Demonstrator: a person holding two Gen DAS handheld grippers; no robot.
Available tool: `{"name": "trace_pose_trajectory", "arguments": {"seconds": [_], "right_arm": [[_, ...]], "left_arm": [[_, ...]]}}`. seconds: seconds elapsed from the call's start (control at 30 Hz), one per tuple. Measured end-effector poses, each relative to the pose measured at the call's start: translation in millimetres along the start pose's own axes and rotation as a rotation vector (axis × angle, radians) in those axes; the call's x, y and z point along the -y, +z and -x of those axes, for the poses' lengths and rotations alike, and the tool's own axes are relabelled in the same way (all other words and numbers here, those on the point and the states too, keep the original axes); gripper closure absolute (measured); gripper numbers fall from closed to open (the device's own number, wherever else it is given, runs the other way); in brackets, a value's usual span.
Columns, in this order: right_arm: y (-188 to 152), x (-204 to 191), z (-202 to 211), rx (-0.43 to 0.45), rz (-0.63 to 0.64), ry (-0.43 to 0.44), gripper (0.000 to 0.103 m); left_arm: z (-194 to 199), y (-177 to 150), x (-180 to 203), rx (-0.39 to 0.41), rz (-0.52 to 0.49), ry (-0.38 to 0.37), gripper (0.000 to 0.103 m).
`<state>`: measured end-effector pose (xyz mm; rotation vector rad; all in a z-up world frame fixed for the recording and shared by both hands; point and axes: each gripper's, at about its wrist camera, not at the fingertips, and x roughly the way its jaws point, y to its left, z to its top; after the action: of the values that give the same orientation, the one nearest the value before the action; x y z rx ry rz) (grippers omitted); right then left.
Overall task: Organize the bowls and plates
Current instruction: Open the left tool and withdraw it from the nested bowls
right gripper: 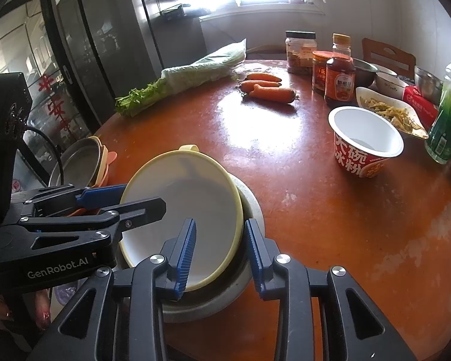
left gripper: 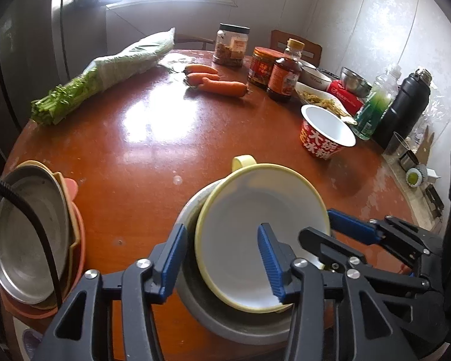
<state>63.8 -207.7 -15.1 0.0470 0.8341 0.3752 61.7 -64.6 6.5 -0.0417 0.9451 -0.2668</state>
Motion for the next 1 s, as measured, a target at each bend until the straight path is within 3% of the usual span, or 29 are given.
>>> {"name": "trace_pose_trajectory", "arguments": {"seconds": [0.07, 0.17, 0.5, 0.57, 0.63, 0.87, 1.0], "right_arm": [[1, 2, 1, 0.000, -0.004, -0.015, 0.058], [2, 8, 4, 0.007, -0.027, -0.004, 0.053], [2, 20, 13, 0.020, -0.058, -0.012, 0.046], [3, 21, 14, 0.023, -0.061, -0.015, 0.045], [3, 21, 15, 0.023, -0.056, -0.016, 0.043], [5, 25, 17, 0.032, -0.065, -0.018, 0.043], [9, 31, 20, 0.043, -0.076, -0.029, 0.036]], "left_arm": [[2, 1, -2, 0.005, 0.006, 0.008, 0.043], [5, 2, -3, 0.018, 0.011, -0.001, 0.040], [14, 8, 5, 0.062, -0.001, -0.015, 0.036], [16, 10, 6, 0.070, 0.001, -0.034, 0.029], [18, 12, 9, 0.082, -0.001, -0.046, 0.028], [21, 23, 20, 0.109, -0.010, -0.043, 0.022], [25, 31, 28, 0.135, -0.029, -0.017, 0.021]]}}
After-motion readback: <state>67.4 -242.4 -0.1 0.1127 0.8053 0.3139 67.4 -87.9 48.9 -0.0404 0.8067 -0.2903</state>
